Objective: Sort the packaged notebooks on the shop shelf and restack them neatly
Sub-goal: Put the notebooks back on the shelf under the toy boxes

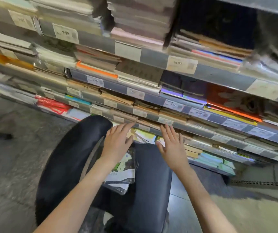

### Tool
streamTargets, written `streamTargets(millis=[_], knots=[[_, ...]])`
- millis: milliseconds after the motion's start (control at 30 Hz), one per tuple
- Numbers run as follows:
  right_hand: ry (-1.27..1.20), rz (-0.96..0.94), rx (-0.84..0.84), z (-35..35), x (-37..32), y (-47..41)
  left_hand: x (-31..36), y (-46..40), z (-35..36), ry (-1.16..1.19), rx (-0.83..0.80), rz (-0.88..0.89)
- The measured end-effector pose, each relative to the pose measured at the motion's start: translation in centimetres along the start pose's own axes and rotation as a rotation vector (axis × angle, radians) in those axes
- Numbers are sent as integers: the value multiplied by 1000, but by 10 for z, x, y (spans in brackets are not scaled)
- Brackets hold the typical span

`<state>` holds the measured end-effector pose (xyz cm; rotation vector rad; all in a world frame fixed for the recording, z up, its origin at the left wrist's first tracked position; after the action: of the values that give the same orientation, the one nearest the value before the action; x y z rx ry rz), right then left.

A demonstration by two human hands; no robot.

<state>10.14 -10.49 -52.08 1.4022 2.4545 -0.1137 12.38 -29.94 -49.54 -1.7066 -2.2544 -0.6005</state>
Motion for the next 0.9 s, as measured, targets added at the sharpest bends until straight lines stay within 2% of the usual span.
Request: streamTargets(millis=[267,500,633,733,900], knots=[[-131,12,-144,91,-11,8,-81,24,71,32,-108,-204],[-255,30,-168,159,-18,10,-139,35,113,80,-145,-342],[-299,37,-208,193,-26,9,-171,43,131,189,-179,-459],[-358,58,-210,212,-30,5,-190,49,142,298,-191,-583],[-516,127,-135,231,-34,-2,-202,60,157,393,-232,-667]])
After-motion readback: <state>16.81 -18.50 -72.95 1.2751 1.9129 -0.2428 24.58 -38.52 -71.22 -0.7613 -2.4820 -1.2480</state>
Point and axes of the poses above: each hand's wrist, its own y-axis away from the middle knuckle, its own z-axis out of the palm, x = y × z, the point moved 4 cm from there along -y, towards the middle knuckle, and after that the axes turned 13 degrees about -z, right-handed, at the moved point
